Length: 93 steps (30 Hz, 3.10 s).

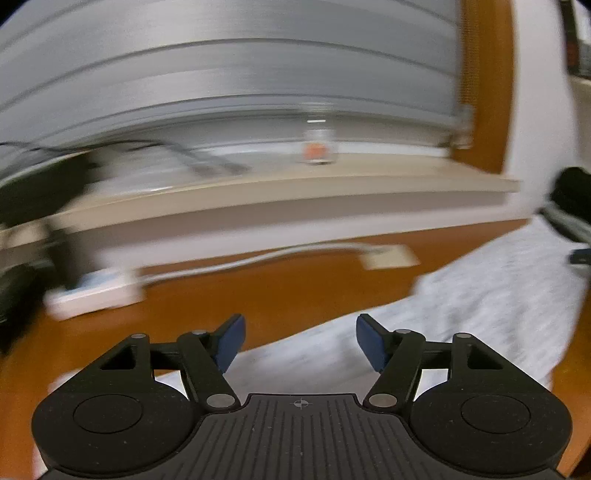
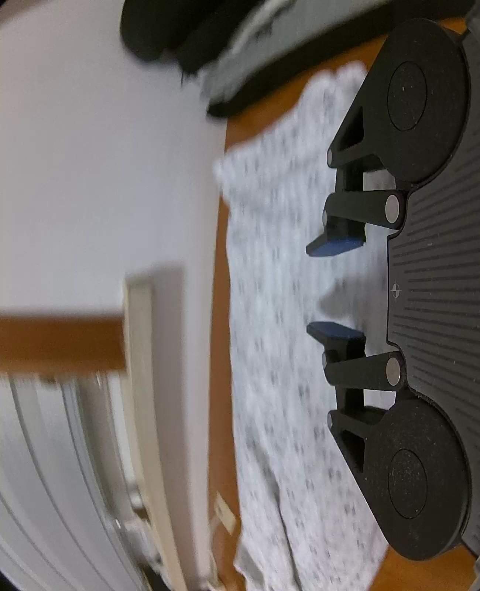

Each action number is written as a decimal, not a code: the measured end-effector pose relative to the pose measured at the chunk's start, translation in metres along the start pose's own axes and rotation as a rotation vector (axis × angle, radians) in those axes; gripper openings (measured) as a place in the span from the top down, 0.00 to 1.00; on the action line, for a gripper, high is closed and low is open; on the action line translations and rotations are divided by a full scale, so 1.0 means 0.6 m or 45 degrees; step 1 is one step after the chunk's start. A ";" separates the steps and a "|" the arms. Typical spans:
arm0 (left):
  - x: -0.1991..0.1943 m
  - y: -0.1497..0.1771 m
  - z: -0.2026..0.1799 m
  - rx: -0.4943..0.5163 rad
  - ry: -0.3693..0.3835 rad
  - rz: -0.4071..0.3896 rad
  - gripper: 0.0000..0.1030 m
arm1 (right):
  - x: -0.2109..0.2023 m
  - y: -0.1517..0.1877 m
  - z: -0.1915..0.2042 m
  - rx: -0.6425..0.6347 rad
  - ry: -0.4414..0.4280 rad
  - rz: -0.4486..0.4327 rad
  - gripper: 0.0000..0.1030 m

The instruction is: Fold clothes

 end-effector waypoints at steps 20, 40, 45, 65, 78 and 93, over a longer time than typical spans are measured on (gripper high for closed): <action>-0.014 0.102 0.232 -0.038 -0.401 0.110 0.81 | 0.025 0.014 0.017 -0.013 0.010 0.074 0.47; 0.025 0.043 0.329 -0.312 -0.581 -0.028 0.39 | 0.027 0.010 0.011 -0.018 -0.015 0.081 0.41; 0.011 0.041 0.336 -0.291 -0.607 -0.012 0.37 | 0.028 0.010 0.010 -0.022 -0.014 0.081 0.40; -0.099 0.048 0.281 -0.082 -0.482 0.114 0.22 | 0.003 -0.004 0.079 -0.116 -0.093 0.002 0.37; -0.089 0.011 0.062 -0.045 -0.144 -0.044 0.24 | -0.046 -0.017 0.374 -0.193 -0.616 -0.045 0.37; -0.056 0.095 -0.218 0.029 0.285 0.004 0.69 | -0.038 -0.001 0.484 -0.326 -0.777 0.003 0.93</action>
Point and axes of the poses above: each gripper's, at about its wrist camera, not at the fingertips, and x roughly the way its jaws point, z to its left, y to its underside, the point moved 6 cm from there along x, roughly the way its jaws point, and after that the axes turned 14 degrees about -z, right-handed, at the moved point
